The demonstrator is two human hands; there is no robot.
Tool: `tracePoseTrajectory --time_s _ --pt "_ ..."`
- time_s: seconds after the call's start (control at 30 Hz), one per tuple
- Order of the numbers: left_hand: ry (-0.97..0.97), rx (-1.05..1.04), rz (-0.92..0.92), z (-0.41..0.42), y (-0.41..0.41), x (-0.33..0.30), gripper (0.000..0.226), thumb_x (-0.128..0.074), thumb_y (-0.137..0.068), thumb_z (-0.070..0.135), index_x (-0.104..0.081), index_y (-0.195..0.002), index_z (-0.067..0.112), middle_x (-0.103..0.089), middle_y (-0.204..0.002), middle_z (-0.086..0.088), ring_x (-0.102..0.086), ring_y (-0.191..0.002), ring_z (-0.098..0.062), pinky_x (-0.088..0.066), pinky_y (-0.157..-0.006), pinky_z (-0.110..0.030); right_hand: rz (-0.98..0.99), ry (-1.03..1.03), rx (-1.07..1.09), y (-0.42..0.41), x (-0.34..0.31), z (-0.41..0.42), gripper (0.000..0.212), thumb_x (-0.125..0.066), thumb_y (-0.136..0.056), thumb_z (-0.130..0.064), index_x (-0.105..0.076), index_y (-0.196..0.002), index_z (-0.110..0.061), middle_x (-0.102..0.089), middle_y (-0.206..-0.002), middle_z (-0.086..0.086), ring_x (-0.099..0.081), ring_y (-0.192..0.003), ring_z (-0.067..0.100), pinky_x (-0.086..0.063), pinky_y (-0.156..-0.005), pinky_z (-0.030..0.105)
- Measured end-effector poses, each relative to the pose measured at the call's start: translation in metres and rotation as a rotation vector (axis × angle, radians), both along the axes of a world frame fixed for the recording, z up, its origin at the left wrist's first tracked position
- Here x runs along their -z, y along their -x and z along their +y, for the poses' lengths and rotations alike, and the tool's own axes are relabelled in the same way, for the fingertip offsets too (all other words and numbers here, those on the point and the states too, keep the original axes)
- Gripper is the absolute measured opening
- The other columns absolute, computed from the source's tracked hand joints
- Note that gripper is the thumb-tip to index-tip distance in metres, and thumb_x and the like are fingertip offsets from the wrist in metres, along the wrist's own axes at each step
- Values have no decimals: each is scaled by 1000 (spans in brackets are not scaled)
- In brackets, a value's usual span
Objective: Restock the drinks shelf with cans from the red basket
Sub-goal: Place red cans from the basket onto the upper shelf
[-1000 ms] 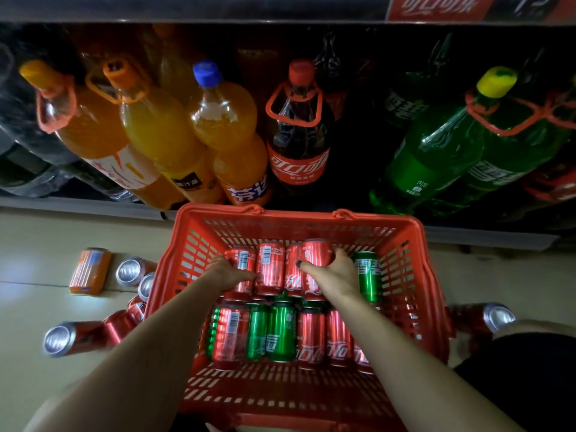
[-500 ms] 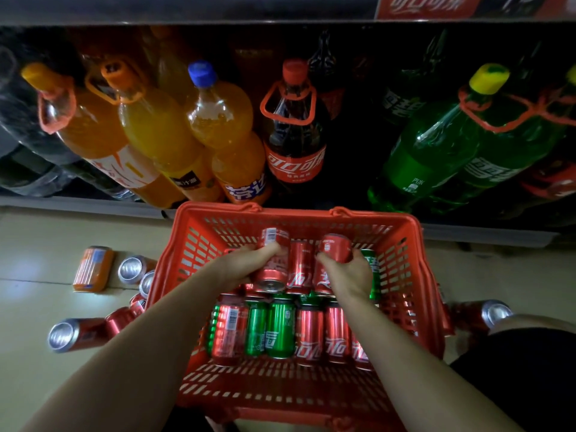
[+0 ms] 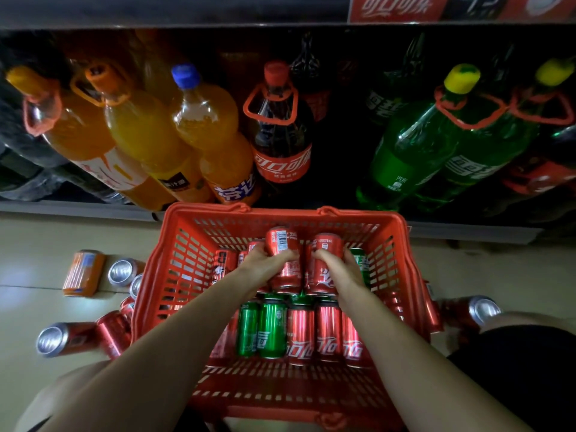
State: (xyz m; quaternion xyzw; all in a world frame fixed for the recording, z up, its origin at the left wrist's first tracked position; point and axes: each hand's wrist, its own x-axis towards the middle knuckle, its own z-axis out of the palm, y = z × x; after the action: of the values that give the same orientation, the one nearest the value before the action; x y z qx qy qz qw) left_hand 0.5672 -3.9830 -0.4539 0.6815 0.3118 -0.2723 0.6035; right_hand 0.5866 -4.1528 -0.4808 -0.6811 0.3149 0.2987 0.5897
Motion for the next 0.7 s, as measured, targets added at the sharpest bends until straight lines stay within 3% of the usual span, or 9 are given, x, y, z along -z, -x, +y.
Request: tracePoseTrajectory --time_s 0.13,0.23,0.3,0.47,0.6,0.7 --pt "-69 -66 -11 -3 0 5 58 -87 -80 34 -56 -127 21 -74 -110 -2 -73 -98 -21 -60 -91 -41 5 -46 -131 -1 -6 5 87 -82 -60 -50 -45 -139 -42 -67 -122 1 -68 -105 27 -54 -98 51" --pt "-85 -79 -2 1 1 10 64 -89 -79 30 -53 -131 19 -72 -112 -3 -72 -99 -20 -59 -87 -36 11 -45 -171 -2 -8 5 92 -85 -67 -48 -37 -146 -40 -60 -130 4 -63 -113 29 -50 -102 53" --pt "-102 -69 -5 4 1 13 72 -92 -76 29 -51 -134 17 -72 -115 -3 -71 -101 -19 -56 -81 -32 24 -48 -161 -2 -7 5 98 -86 -61 -50 -36 -145 -40 -59 -131 5 -63 -113 31 -50 -102 53" --pt "-200 2 3 3 0 15 79 -92 -75 35 -46 -136 17 -68 -120 -3 -66 -111 -22 -53 -103 -41 26 -30 -143 -1 -1 4 71 -84 -75 -39 -41 -131 -28 -63 -118 4 -65 -105 27 -53 -99 47" --pt "-175 16 -3 4 0 14 75 -91 -75 35 -47 -133 19 -69 -118 -2 -67 -110 -22 -53 -103 -43 28 -36 -143 0 2 5 75 -85 -75 -38 -39 -132 -23 -65 -115 6 -68 -99 26 -56 -94 45" --pt "-167 14 -1 3 2 15 74 -92 -75 35 -47 -133 20 -69 -117 -1 -67 -109 -22 -54 -103 -45 36 -41 -142 -1 4 6 87 -88 -64 -45 -38 -131 -24 -66 -115 7 -69 -98 28 -56 -94 48"
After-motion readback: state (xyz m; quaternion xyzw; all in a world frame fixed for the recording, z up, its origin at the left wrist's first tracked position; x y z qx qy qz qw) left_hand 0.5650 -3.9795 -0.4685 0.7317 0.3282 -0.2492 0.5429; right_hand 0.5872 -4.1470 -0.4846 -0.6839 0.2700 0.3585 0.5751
